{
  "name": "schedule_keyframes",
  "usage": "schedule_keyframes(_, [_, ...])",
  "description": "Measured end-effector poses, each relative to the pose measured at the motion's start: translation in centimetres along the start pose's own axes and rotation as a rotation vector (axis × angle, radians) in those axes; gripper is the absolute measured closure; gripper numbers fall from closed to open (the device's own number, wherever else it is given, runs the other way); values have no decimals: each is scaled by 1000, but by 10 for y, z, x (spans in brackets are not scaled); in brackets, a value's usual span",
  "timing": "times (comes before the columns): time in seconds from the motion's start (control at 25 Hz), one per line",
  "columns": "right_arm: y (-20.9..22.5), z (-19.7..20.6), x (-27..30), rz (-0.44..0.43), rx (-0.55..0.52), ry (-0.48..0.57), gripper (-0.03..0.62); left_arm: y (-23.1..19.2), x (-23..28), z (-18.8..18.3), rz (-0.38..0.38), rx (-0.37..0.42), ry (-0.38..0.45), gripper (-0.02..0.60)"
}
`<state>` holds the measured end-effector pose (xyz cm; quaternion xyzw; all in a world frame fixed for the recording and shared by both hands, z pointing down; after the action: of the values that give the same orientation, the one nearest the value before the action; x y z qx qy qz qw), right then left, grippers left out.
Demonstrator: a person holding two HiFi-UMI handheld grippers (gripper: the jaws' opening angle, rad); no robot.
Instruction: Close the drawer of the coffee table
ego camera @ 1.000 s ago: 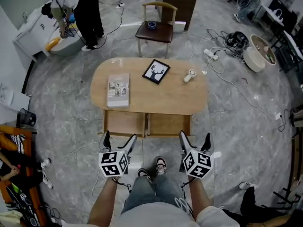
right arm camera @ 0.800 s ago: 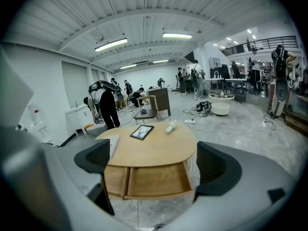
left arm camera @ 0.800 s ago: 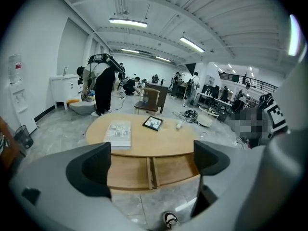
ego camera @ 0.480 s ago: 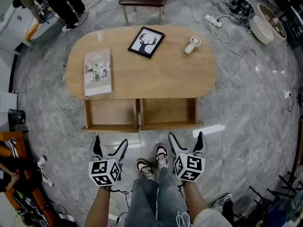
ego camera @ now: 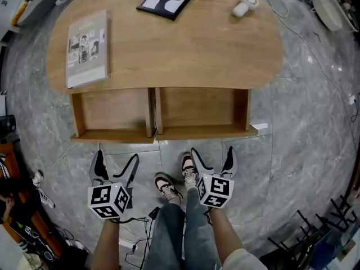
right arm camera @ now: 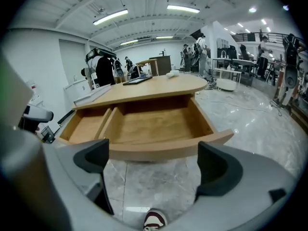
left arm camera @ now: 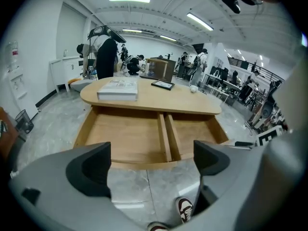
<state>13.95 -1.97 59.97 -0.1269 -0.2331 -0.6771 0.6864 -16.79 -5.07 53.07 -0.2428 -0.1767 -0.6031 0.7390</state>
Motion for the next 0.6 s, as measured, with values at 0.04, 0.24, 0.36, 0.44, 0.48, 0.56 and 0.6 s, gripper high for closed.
schedule_keyframes(0.04, [1, 9, 4, -3, -8, -8, 14, -2, 2, 5, -7, -2, -6, 51])
schedule_keyframes(0.24, [9, 42, 23, -21, -47, -31, 16, -9, 6, 23, -49, -12, -11, 51])
schedule_keyframes(0.36, [12, 54, 33, -27, -64, -27, 15, -12, 6, 27, -75, -31, -7, 51])
schedule_keyframes(0.44, [13, 59, 40, -26, -80, -25, 16, -15, 7, 29, -86, -30, -4, 51])
schedule_keyframes(0.48, [14, 61, 44, -27, -87, -22, 16, -16, 8, 29, -92, -27, -2, 51])
schedule_keyframes(0.56, [14, 64, 50, -30, -100, -9, 16, -21, 10, 31, -107, -38, 0, 51])
schedule_keyframes(0.6, [15, 65, 52, -31, -104, 0, 16, -23, 11, 31, -114, -50, 1, 51])
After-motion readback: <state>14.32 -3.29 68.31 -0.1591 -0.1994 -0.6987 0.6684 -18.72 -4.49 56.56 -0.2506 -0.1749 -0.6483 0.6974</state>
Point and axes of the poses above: the fingertips, and each gripper's own axes: x forward along the fingers, y to its right, z out of its underside, the point moved 4 cm from there along -x, backward along the fingers, and after that the axes turned 14 degrees about y, right-handed, at the moved point
